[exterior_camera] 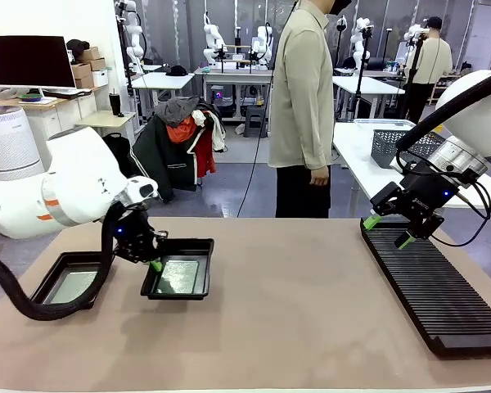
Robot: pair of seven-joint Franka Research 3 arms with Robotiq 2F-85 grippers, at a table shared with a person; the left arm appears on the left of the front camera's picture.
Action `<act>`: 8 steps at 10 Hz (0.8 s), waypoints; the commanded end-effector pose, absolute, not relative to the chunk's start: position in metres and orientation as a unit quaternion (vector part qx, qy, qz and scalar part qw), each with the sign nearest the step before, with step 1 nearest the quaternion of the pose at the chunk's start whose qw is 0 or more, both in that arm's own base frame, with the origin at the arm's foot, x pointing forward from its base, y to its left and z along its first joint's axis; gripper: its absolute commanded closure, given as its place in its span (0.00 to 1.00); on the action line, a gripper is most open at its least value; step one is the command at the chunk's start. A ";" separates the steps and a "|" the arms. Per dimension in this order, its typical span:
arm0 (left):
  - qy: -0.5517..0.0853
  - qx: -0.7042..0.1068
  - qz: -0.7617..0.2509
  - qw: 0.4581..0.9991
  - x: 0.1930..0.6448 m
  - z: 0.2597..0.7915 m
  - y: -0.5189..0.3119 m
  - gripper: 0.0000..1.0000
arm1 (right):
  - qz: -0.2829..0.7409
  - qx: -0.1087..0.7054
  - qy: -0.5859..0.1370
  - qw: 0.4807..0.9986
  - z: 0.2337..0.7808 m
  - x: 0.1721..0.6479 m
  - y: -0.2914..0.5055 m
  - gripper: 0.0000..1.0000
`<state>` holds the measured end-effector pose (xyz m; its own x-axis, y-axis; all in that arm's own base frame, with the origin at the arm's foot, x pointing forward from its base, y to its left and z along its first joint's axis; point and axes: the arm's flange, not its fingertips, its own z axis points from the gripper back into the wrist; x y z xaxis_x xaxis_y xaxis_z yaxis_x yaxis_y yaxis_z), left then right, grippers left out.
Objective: Inspect and transfer BCBs to ESD trays.
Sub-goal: Pick up the ESD tray and place it on the left side of the table.
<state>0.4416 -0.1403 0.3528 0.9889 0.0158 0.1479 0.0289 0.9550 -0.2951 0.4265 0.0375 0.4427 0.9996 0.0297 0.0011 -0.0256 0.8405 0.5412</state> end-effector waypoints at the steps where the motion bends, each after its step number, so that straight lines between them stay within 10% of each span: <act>1: -0.084 -0.143 -0.003 0.986 0.437 0.349 -0.119 1.00 | 0.003 0.279 0.002 0.960 0.443 0.427 0.039 0.00; 8: -0.094 -0.134 0.013 0.986 0.445 0.323 -0.087 1.00 | 0.003 0.279 0.002 0.960 0.443 0.427 0.039 0.00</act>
<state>0.4447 -0.0954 0.3311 0.9840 0.0715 0.1630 -0.0244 0.9613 -0.2744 0.4265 0.0375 0.4427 0.9996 0.0297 0.0011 -0.0256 0.8405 0.5412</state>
